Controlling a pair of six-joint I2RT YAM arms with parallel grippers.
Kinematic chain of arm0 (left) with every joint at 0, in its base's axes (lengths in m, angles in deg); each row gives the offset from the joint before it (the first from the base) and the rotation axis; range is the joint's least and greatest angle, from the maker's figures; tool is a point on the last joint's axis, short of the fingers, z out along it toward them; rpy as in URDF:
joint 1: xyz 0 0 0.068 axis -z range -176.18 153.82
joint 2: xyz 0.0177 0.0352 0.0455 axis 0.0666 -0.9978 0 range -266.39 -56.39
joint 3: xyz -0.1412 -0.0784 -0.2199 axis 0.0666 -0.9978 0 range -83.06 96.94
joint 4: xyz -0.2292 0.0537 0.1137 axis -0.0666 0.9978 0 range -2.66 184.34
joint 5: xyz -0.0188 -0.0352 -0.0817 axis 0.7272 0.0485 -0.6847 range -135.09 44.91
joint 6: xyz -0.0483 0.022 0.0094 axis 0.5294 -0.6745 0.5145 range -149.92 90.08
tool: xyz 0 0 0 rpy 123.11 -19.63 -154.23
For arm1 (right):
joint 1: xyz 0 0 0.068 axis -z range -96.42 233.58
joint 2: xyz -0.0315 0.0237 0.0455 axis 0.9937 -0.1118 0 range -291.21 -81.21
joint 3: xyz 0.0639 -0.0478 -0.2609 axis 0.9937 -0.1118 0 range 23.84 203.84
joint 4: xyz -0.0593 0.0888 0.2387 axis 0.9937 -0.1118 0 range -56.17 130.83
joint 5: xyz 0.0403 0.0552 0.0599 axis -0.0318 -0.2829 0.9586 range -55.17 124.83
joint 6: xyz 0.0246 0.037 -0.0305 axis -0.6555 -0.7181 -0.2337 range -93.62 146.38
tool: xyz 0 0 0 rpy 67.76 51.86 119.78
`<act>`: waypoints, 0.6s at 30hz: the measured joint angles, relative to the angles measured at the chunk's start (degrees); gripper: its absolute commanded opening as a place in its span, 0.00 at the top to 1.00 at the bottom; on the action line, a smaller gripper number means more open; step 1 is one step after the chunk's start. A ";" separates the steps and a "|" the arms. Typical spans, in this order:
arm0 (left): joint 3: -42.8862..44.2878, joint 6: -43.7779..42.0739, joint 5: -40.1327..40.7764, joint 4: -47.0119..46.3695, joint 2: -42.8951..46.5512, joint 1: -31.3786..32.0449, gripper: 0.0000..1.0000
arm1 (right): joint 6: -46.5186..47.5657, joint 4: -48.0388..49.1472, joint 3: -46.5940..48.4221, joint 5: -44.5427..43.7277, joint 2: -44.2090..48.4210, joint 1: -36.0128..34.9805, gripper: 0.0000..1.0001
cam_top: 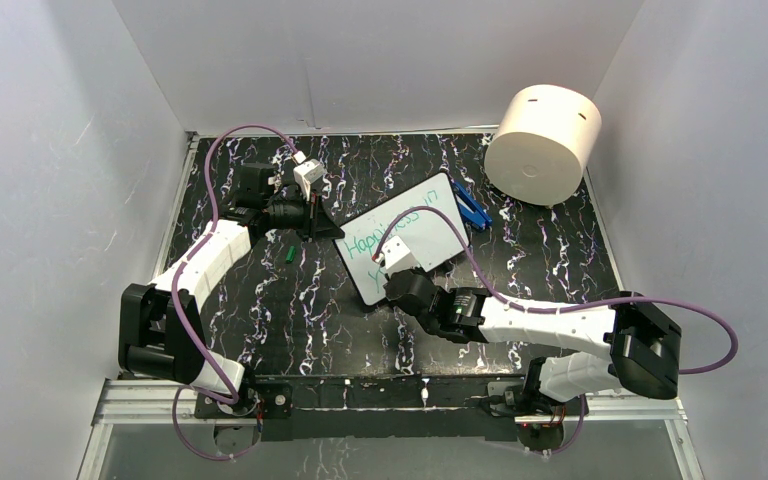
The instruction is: Write a sentence on the whiteboard
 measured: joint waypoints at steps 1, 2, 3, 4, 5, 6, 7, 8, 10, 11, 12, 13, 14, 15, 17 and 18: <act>0.00 0.00 0.00 -0.02 0.00 0.00 1.00 | 0.00 0.02 0.00 -0.11 0.00 0.00 1.00; 0.00 0.00 0.00 -0.02 0.00 0.00 1.00 | 0.02 0.09 0.00 -0.17 0.00 0.02 1.00; 0.00 0.00 0.00 -0.02 0.00 0.02 1.00 | 0.04 0.17 0.00 -0.24 0.00 0.04 1.00; 0.00 0.00 -0.02 0.00 0.00 0.02 1.00 | 0.07 0.26 0.00 -0.33 0.00 0.04 1.00; 0.00 -0.02 0.00 0.00 0.00 0.02 1.00 | 0.20 0.37 0.00 -0.44 0.00 0.09 1.00; 0.00 0.00 0.00 0.00 0.00 0.02 1.00 | 0.24 0.42 0.00 -0.57 0.00 0.11 1.00; 0.00 0.00 0.00 0.00 0.00 0.02 1.00 | 0.33 0.48 0.00 -0.83 0.00 0.20 1.00; 0.02 0.00 0.00 0.00 0.00 0.02 1.00 | 0.44 0.61 0.00 -1.03 0.00 0.33 1.00; 0.04 0.00 0.04 0.02 0.00 0.02 1.00 | 0.63 0.94 0.00 -1.53 0.02 0.55 1.00; 0.04 0.00 0.04 0.07 0.00 0.02 1.00 | 0.74 1.20 0.00 -1.68 0.04 0.68 1.00; 0.04 0.00 0.04 0.09 0.00 0.02 1.00 | 0.92 1.38 0.00 -1.77 0.07 0.76 1.00; 0.07 0.00 0.04 0.11 0.00 0.02 1.00 | 1.07 1.66 0.00 -1.90 0.11 0.87 1.00; 0.07 0.00 0.04 0.11 0.00 0.02 1.00 | 1.25 1.92 0.00 -2.01 0.15 1.03 1.00; 0.07 0.00 0.07 0.13 0.00 0.02 1.00 | 1.42 2.14 0.00 -2.10 0.20 1.09 1.00; 0.07 0.00 0.07 0.13 0.00 0.02 1.00 | 1.77 2.54 0.00 -2.19 0.31 1.20 1.00; 0.09 0.00 0.07 0.13 0.00 0.02 1.00 | 1.84 2.82 0.00 -2.23 0.37 1.22 1.00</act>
